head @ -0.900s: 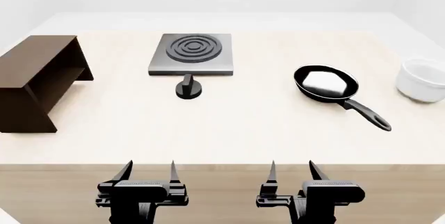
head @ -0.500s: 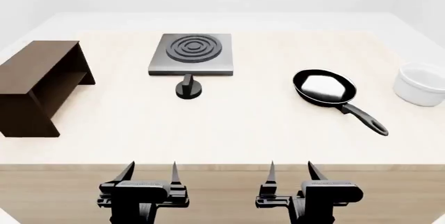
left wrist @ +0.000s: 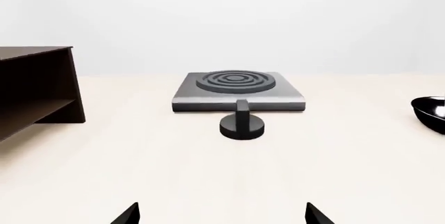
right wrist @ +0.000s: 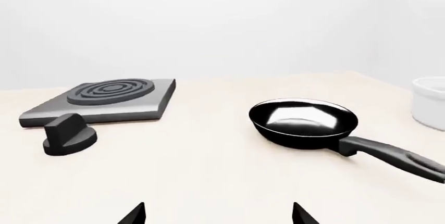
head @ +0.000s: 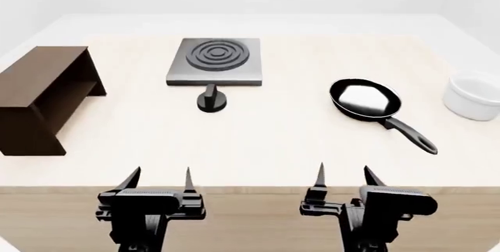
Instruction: Turn on the stove and put the frying pan on it.
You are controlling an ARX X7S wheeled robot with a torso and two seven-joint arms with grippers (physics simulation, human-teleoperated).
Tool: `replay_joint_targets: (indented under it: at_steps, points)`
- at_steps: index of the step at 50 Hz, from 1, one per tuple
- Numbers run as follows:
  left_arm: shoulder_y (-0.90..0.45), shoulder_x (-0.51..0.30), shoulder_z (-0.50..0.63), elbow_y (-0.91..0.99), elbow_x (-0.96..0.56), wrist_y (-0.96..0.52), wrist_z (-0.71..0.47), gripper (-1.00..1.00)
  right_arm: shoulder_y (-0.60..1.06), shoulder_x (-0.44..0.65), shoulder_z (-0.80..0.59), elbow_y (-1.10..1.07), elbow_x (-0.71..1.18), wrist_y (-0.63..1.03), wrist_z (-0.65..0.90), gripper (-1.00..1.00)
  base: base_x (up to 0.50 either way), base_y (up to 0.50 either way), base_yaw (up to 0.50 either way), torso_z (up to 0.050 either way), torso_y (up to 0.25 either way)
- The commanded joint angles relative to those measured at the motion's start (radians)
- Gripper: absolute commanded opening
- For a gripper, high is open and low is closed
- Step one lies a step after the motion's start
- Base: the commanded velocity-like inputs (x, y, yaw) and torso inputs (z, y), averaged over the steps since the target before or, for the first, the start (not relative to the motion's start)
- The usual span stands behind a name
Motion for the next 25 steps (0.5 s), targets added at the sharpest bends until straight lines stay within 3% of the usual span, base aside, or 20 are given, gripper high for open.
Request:
replay_joint_targets:
  at_steps: [1,25]
  points:
    - [0.001,-0.026,-0.007,0.116,-0.027,-0.058,-0.019,1.0,-0.019,0.017,0.015,-0.11,0.061,0.03,0.007,1.0,0.5,0.0,0.0,0.0,0.0]
    - [0.007,-0.043,0.01,0.091,-0.053,-0.04,-0.034,1.0,-0.025,0.045,0.007,-0.103,0.094,0.005,0.026,1.0,0.5,0.0,0.0,0.0,0.0]
